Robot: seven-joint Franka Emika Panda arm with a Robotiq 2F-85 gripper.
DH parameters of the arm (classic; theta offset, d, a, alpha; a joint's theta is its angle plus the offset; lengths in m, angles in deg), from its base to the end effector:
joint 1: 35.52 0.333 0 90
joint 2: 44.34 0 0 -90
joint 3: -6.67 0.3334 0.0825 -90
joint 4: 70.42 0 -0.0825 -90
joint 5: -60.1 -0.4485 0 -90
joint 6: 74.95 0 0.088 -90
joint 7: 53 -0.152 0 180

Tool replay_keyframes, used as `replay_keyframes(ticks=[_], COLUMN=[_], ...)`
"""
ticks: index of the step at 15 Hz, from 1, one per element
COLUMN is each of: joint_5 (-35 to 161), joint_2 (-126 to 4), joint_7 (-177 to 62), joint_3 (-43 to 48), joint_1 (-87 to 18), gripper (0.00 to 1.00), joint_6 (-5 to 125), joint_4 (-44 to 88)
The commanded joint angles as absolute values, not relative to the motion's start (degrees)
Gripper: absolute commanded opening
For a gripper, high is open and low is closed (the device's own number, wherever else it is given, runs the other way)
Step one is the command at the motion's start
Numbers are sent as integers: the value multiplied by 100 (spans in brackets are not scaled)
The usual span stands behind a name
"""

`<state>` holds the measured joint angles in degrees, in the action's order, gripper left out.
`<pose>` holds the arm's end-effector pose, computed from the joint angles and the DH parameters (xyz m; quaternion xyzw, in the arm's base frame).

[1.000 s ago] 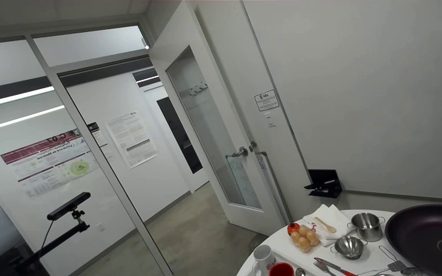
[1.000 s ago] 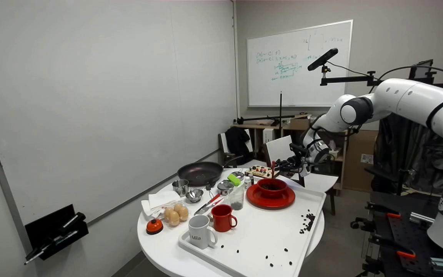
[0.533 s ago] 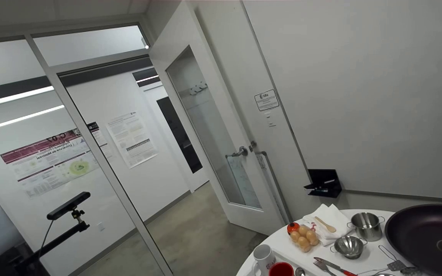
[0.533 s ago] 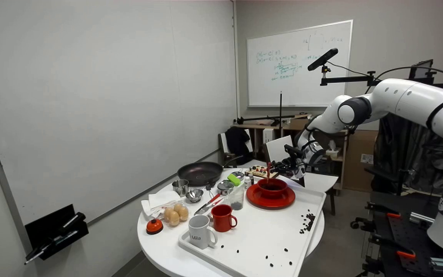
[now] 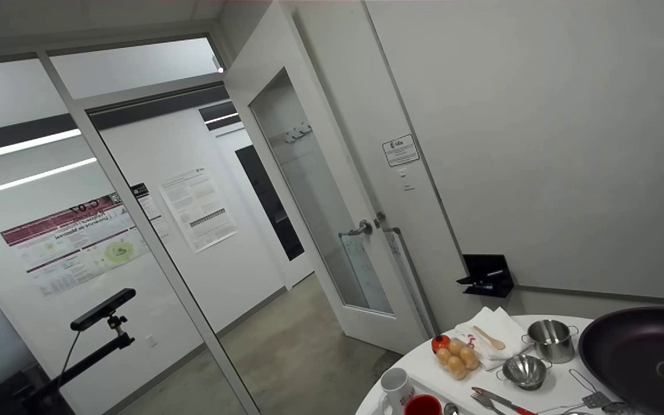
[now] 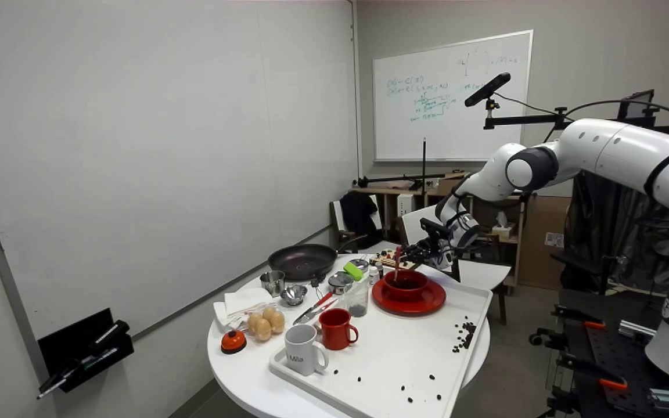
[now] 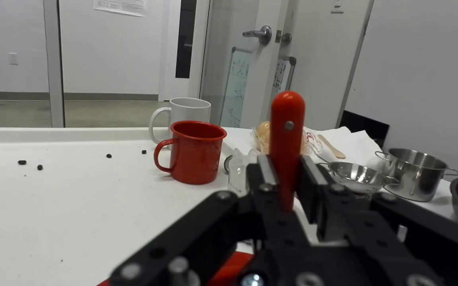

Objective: Use the spoon to mix the contents of the bowl

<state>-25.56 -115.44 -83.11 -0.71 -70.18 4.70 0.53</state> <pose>0.6417 -0.3292 -0.0102 -0.4083 0.5878 0.3269 0.6172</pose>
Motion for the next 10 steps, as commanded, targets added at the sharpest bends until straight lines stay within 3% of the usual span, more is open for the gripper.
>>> replay_keyframes(ticks=[1,10], joint_5=[-2645,-2794], joint_2=[-11699,-12061], joint_7=[-8543,-9013], joint_3=[-123,-57], joint_1=[-7082,-7441], gripper=[7,7], joint_6=[516,741], joint_4=[-272,-618])
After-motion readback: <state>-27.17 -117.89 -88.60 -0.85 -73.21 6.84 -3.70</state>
